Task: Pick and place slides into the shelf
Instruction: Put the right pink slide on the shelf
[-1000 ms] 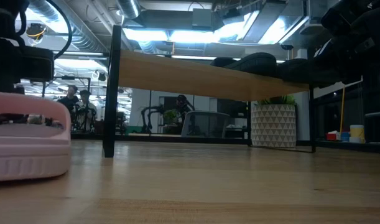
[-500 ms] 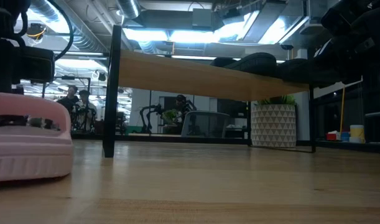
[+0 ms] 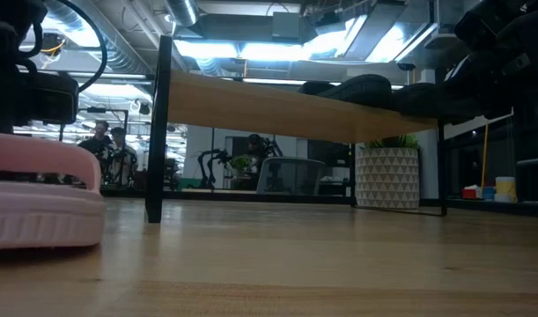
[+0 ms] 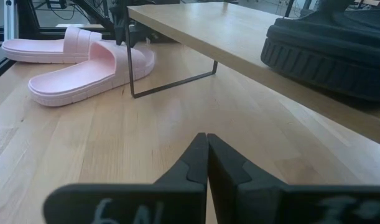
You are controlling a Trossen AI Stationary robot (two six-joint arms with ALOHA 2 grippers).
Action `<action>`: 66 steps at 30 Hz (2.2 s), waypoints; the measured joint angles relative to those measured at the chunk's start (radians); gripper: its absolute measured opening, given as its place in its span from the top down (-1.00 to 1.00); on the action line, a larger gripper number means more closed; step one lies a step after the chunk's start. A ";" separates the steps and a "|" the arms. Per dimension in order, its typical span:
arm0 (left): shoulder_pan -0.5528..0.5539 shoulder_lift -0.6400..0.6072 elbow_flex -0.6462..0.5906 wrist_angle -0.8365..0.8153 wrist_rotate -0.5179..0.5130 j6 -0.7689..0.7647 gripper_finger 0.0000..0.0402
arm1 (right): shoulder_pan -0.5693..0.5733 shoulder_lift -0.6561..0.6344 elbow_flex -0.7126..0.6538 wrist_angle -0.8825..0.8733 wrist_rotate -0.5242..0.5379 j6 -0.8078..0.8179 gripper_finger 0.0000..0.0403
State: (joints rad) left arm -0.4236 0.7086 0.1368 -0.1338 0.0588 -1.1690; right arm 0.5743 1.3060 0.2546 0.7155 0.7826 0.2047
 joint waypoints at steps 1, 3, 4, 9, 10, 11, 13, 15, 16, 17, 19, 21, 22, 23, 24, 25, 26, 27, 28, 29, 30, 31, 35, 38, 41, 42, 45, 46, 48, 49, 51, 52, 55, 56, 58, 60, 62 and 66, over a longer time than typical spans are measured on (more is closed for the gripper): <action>0.000 0.000 0.000 -0.001 0.001 0.000 0.45 | 0.000 0.000 0.000 0.000 0.000 0.000 0.96; 0.000 0.007 0.000 -0.001 0.001 0.001 0.45 | 0.000 0.000 0.000 0.000 0.000 0.000 0.96; 0.000 0.007 0.000 -0.001 0.001 0.008 0.45 | 0.000 0.000 0.000 0.000 0.000 0.000 0.96; 0.000 0.007 0.000 -0.002 0.001 0.034 0.45 | 0.000 0.000 0.000 0.000 -0.001 0.000 0.96; 0.000 0.007 0.000 -0.002 0.001 0.033 0.45 | 0.000 0.000 0.000 0.000 -0.001 0.000 0.96; 0.000 0.007 0.000 -0.002 0.001 0.029 0.45 | 0.000 0.000 0.000 0.000 0.000 0.000 0.96; 0.000 0.007 0.000 -0.003 0.000 0.037 0.45 | 0.000 0.000 0.000 0.000 -0.001 0.000 0.96; -0.001 0.007 0.000 -0.003 -0.021 0.069 0.45 | 0.000 0.000 0.000 0.000 -0.001 0.000 0.96; -0.001 0.007 0.000 -0.003 -0.037 0.082 0.45 | 0.000 0.000 0.000 0.000 -0.001 0.000 0.96; -0.002 0.007 0.000 -0.003 -0.050 0.087 0.45 | 0.000 0.000 0.000 0.000 -0.001 0.000 0.96; -0.001 0.007 0.000 -0.005 -0.073 0.088 0.45 | 0.000 0.000 0.000 0.000 -0.001 0.000 0.96; -0.001 0.007 0.000 -0.005 -0.075 0.088 0.45 | 0.000 0.000 0.000 0.000 -0.001 0.000 0.96; -0.001 0.007 0.000 -0.005 -0.075 0.088 0.45 | 0.000 0.000 0.000 0.000 -0.001 0.000 0.96; -0.001 0.007 0.000 -0.005 -0.075 0.083 0.45 | 0.000 0.000 0.000 0.000 -0.001 0.000 0.96; -0.001 0.007 0.000 -0.005 -0.076 0.081 0.45 | 0.000 0.000 0.000 0.000 -0.001 0.000 0.96; -0.001 0.007 0.000 -0.004 -0.076 0.081 0.45 | 0.000 0.000 0.000 0.000 -0.001 -0.001 0.96; -0.001 0.007 0.000 -0.004 -0.077 0.081 0.45 | 0.000 0.000 0.000 0.000 -0.001 -0.001 0.96; -0.001 0.007 0.000 -0.004 -0.077 0.079 0.45 | 0.000 0.000 0.000 0.000 -0.001 -0.001 0.96; -0.001 0.007 0.000 -0.003 -0.078 0.080 0.45 | 0.000 0.000 0.000 0.000 -0.001 0.000 0.96; -0.001 0.007 0.000 -0.003 -0.079 0.080 0.45 | 0.000 0.000 0.000 0.000 -0.001 0.000 0.96; -0.001 0.007 0.000 -0.003 -0.079 0.080 0.45 | 0.000 0.000 0.000 0.000 -0.001 0.000 0.96; -0.001 0.007 0.000 -0.002 -0.080 0.080 0.45 | 0.000 0.000 0.000 0.000 -0.001 0.000 0.96; 0.000 0.006 0.000 0.014 -0.086 0.080 0.44 | 0.000 0.000 0.000 0.000 -0.001 0.000 0.96; 0.000 0.001 0.000 0.026 -0.090 0.079 0.35 | 0.000 0.000 0.000 0.000 -0.001 0.000 0.96; 0.000 -0.002 0.000 0.027 -0.090 0.079 0.22 | 0.000 0.000 0.000 0.000 -0.001 0.000 0.96; 0.000 -0.002 0.000 0.027 -0.089 0.079 0.18 | 0.000 0.000 0.000 0.000 -0.002 0.000 0.96; 0.000 -0.002 0.000 0.027 -0.087 0.079 0.09 | 0.000 0.000 0.000 0.000 -0.021 0.000 0.96; 0.000 -0.002 0.000 0.027 -0.086 0.080 0.07 | 0.000 0.000 0.000 0.000 -0.021 0.000 0.96; 0.000 -0.002 0.000 0.028 -0.086 0.080 0.05 | 0.000 0.000 0.000 0.000 -0.021 0.000 0.96; 0.000 -0.002 0.000 0.027 -0.085 0.080 0.05 | 0.000 0.000 0.000 0.000 -0.021 0.000 0.96; 0.000 -0.002 0.000 0.027 -0.074 0.080 0.05 | 0.000 0.000 0.000 0.000 -0.021 0.000 0.96; 0.000 -0.002 0.000 0.027 -0.070 0.079 0.05 | 0.000 0.000 0.000 0.000 -0.021 0.000 0.96; 0.000 -0.002 0.000 0.027 -0.069 0.074 0.05 | 0.000 0.000 0.000 0.000 -0.021 0.003 0.96; 0.000 -0.002 0.000 0.027 -0.068 0.074 0.05 | 0.000 0.000 0.000 0.000 -0.021 0.003 0.96; 0.000 -0.002 0.000 0.027 -0.068 0.074 0.05 | 0.000 0.000 0.000 0.000 -0.021 0.003 0.96; 0.000 -0.002 0.000 0.027 -0.068 0.074 0.05 | 0.000 0.000 0.000 0.000 -0.021 0.003 0.96; 0.000 -0.002 0.000 0.028 -0.068 0.076 0.05 | 0.000 0.000 0.000 0.000 -0.021 0.003 0.96; 0.000 -0.002 0.000 0.032 -0.062 0.072 0.05 | 0.000 0.000 0.000 0.000 -0.021 0.003 0.96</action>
State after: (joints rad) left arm -0.4236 0.7067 0.1366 -0.1015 -0.0035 -1.0973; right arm 0.5745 1.3060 0.2546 0.7155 0.7620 0.2081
